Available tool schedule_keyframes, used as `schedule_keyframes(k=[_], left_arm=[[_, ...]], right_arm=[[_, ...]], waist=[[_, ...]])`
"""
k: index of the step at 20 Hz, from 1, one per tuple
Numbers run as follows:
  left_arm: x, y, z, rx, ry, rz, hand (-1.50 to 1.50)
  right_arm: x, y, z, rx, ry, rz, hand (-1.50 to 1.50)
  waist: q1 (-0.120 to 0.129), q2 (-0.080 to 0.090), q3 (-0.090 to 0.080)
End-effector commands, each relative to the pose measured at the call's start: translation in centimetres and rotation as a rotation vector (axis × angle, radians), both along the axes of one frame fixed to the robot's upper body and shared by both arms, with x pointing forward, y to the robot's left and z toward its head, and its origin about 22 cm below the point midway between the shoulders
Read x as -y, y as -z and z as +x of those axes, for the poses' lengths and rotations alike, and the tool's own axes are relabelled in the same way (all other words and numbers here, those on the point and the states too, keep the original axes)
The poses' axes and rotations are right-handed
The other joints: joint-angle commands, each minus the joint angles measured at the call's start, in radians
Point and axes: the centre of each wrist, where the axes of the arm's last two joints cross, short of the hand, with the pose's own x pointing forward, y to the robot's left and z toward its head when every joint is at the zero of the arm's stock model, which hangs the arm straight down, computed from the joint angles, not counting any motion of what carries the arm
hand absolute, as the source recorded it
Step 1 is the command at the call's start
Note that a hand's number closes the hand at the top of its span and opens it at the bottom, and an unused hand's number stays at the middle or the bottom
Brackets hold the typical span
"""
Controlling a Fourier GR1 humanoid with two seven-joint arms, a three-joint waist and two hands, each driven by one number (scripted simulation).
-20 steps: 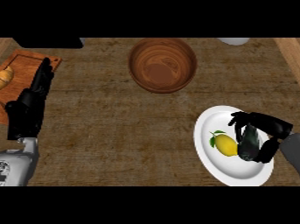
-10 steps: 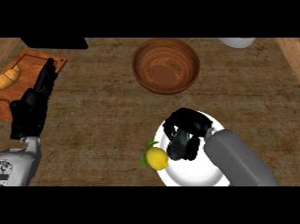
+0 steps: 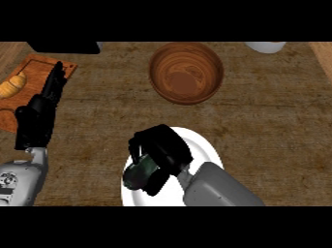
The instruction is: Pick the eggplant from the plate and place it in the bowl
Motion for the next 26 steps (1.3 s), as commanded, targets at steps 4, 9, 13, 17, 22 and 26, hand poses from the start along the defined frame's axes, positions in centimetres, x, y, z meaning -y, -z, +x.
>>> schedule_keyframes(k=[4,9,13,17,22,26], left_arm=[[-0.7,-0.7,0.2,-0.008,-0.013,0.009,0.0],[1.2,-0.6,0.2,0.024,0.009,-0.008,0.0],[0.2,-0.4,-0.8,0.011,0.006,-0.002,0.0],[0.9,-0.9,-0.6,0.038,-0.011,-0.01,0.0],[0.1,0.2,-0.2,0.014,-0.016,-0.007,0.0],[1.6,1.3,-0.7,0.032,-0.003,0.005,0.0]], right_arm=[[-3.9,-6.2,-3.7,0.094,0.29,0.112,1.5],[-6.1,-8.2,-4.2,0.12,0.45,0.147,1.5],[-6.6,-10.3,-0.5,0.148,0.552,0.184,1.5],[-5.6,-9.7,2.8,0.165,0.617,0.239,1.5],[-3.1,-8.7,6.6,0.211,0.67,0.309,1.5],[-0.3,-8.5,10.5,0.329,0.719,0.212,1.5]], waist=[[-0.005,0.002,-0.001],[-0.002,0.019,0.001],[-0.001,0.025,0.001],[-0.01,0.028,0.002],[-0.018,0.031,0.002],[-0.017,0.032,0.002]])
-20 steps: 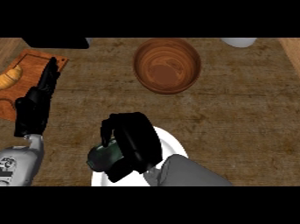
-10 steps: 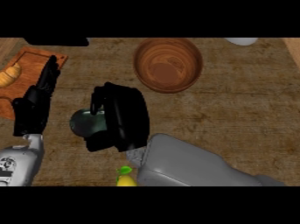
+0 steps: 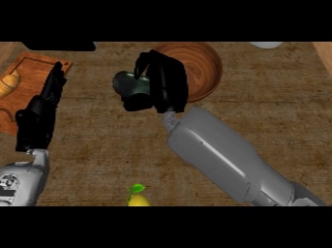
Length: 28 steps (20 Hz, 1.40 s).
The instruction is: Pick the eggplant from the plate and place it in the bowl
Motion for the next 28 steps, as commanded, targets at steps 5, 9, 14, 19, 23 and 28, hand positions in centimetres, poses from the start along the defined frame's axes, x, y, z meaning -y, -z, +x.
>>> schedule_keyframes(k=[5,9,14,19,23,28], left_arm=[[-0.7,-0.9,-0.2,0.01,0.003,-0.004,0.0],[-0.1,-1.4,-0.2,0.015,0.014,0.014,0.0],[0.3,-1.4,0.2,0.016,0.048,-0.017,0.0],[1.7,-0.9,1.1,0.029,0.046,-0.015,0.0],[1.9,-2.4,0.9,0.056,0.078,-0.011,0.0],[1.5,-1.3,0.6,0.026,0.07,-0.018,0.0]], right_arm=[[6.7,1.0,6.8,0.079,0.165,-0.225,1.5],[8.4,4.3,8.0,0.1,0.22,-0.268,1.5],[11.8,4.2,9.9,0.036,0.281,-0.276,1.5],[11.6,5.8,9.5,-0.098,0.219,-0.132,-1.5],[12.9,5.6,9.7,-0.095,0.148,-0.03,-1.5],[14.4,5.7,9.9,-0.008,0.089,0.094,-1.5]], waist=[[0.011,0.003,0.0],[0.027,0.009,0.001],[0.045,0.019,0.001],[0.058,0.033,0.002],[0.072,0.036,0.004],[0.07,0.037,0.004]])
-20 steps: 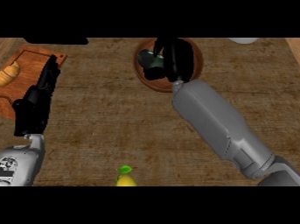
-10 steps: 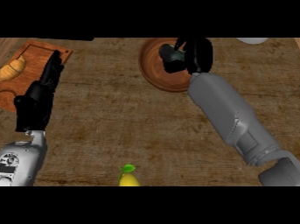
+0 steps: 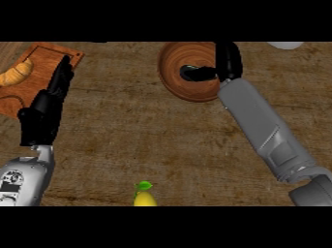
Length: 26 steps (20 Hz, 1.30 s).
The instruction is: Pick the eggplant from the plate and place it in the bowl
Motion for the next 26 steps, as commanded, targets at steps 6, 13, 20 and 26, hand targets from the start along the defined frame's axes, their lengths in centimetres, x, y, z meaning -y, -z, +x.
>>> schedule_keyframes(k=[6,13,20,26], left_arm=[[-0.1,0.4,0.1,-0.008,-0.016,0.011,0.0],[-0.6,0.8,-1.5,-0.027,-0.082,-0.002,0.0],[-4.5,1.1,-0.5,-0.029,-0.097,0.016,0.0],[-1.9,0.6,-0.1,-0.039,-0.086,0.001,0.0]], right_arm=[[3.5,0.3,0.5,0.075,-0.017,0.2,-1.5],[10.1,2.7,-0.7,0.05,-0.078,0.356,-1.5],[14.0,3.3,-1.9,0.022,-0.231,0.419,-1.5],[14.5,6.2,-4.4,0.031,-0.294,0.423,-1.5]], waist=[[-0.022,-0.01,-0.001],[-0.064,-0.033,-0.002],[-0.092,-0.041,-0.004],[-0.097,-0.043,-0.004]])
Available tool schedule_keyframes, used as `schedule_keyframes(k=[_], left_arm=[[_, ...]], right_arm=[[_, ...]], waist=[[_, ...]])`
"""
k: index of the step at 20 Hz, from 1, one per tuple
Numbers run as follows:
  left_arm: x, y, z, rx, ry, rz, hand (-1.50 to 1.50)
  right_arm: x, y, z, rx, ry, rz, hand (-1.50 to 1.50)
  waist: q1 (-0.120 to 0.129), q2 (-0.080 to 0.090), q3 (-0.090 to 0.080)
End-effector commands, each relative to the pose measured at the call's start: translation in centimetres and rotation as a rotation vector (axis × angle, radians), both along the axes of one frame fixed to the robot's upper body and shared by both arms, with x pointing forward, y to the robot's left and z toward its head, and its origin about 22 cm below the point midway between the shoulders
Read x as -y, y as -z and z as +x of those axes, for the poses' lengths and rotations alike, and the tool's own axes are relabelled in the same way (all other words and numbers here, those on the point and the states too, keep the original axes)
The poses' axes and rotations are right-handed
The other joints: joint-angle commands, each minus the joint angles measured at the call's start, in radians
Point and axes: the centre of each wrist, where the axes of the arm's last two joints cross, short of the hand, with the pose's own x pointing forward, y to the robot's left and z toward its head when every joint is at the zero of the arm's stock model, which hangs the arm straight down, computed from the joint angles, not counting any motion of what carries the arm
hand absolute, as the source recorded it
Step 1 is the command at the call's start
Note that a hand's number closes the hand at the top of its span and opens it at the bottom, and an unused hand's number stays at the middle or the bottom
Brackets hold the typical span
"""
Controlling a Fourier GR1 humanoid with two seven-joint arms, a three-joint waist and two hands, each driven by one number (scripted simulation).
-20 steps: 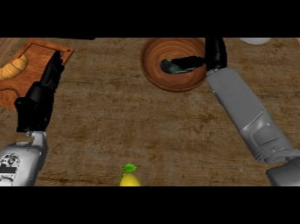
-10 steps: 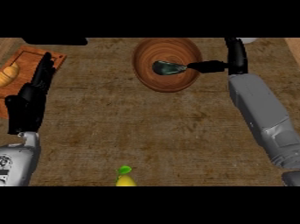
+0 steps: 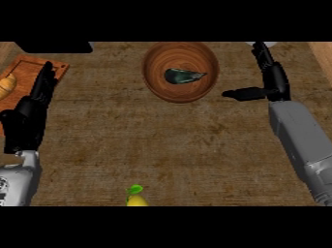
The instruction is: Pick the eggplant from the plate and place it in the bowl
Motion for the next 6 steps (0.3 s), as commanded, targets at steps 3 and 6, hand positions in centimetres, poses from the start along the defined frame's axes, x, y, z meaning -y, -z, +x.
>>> schedule_keyframes(k=[3,6], left_arm=[[-0.8,0.4,-2.4,-0.014,-0.019,-0.004,0.0],[-0.1,1.1,-0.3,-0.008,-0.012,-0.011,0.0]], right_arm=[[1.8,1.4,-2.9,0.012,-0.058,0.007,-1.5],[0.9,2.0,-3.4,0.011,-0.06,0.003,-1.5]], waist=[[-0.011,-0.007,-0.001],[-0.002,0.0,0.0]])
